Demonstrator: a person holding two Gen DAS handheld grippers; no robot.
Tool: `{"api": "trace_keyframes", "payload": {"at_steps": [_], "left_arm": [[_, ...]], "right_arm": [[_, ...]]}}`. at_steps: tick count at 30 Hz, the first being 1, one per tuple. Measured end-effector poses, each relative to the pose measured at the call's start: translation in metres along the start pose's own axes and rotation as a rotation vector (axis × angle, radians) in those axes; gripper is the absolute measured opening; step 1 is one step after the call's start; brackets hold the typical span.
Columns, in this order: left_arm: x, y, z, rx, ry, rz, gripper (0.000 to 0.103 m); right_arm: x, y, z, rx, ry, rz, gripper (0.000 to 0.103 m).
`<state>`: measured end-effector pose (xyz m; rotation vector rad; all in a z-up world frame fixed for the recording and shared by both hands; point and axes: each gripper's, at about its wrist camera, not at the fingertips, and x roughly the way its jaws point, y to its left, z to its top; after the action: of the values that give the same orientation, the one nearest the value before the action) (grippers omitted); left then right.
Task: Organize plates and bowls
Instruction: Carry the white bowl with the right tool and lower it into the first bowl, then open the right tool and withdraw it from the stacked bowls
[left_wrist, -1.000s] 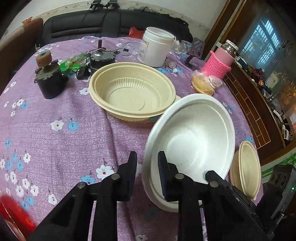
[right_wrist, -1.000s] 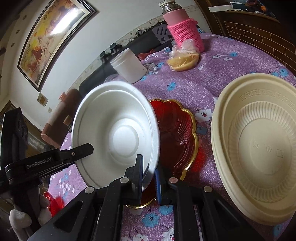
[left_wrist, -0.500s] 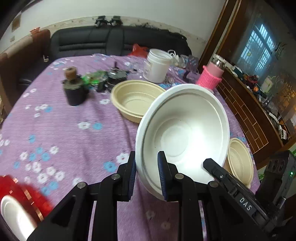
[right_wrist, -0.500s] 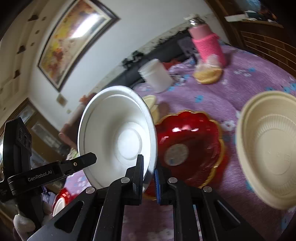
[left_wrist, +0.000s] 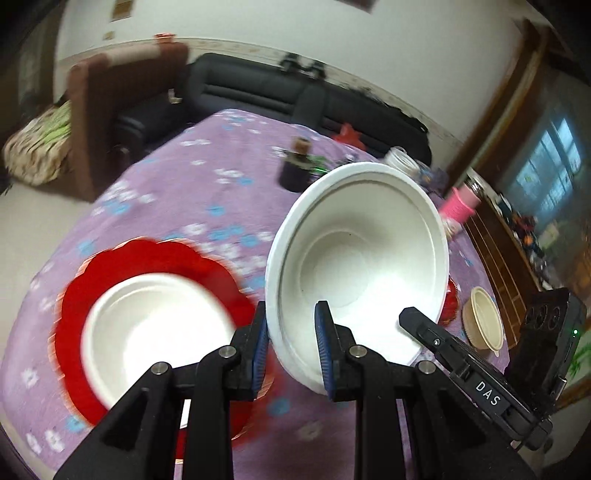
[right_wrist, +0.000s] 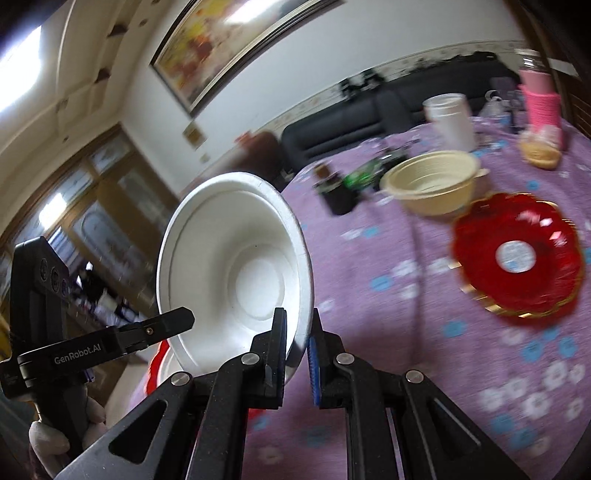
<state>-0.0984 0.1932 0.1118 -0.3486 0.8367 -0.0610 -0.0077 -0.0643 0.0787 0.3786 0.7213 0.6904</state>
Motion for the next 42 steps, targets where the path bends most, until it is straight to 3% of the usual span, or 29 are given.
{"api": "trace_keyframes", "payload": {"at_steps": [9,15,19,24,27,29,30,38,42], "left_arm": [[-0.022,0.088,-0.026,-0.157,0.009,0.031,0.024],[-0.017,0.119,-0.035,-0.211,0.038,0.051,0.024],[-0.02,0.127,-0.036,-0.234,0.026,0.056,0.041],[-0.033,0.132,-0.036,-0.244,-0.022,0.047,0.046],[-0.04,0.133,-0.037,-0.247,-0.042,0.04,0.049],[-0.045,0.132,-0.038,-0.248,-0.055,0.032,0.051],[-0.047,0.132,-0.037,-0.248,-0.061,0.03,0.051],[-0.073,0.128,-0.041,-0.248,-0.124,0.009,0.062],[-0.077,0.13,-0.042,-0.257,-0.123,-0.001,0.062]], "right_arm": [[0.06,0.064,-0.016,-0.099,0.139,0.007,0.012],[0.092,0.081,-0.028,-0.114,0.196,-0.014,0.012],[0.104,0.09,-0.033,-0.145,0.218,-0.043,0.013],[0.109,0.093,-0.038,-0.158,0.214,-0.073,0.015],[0.108,0.093,-0.038,-0.171,0.196,-0.101,0.029],[0.108,0.094,-0.038,-0.181,0.189,-0.116,0.049],[0.107,0.094,-0.039,-0.185,0.18,-0.126,0.051],[0.09,0.095,-0.025,-0.177,0.076,-0.164,0.052],[0.095,0.105,-0.01,-0.219,0.082,-0.19,0.05]]}}
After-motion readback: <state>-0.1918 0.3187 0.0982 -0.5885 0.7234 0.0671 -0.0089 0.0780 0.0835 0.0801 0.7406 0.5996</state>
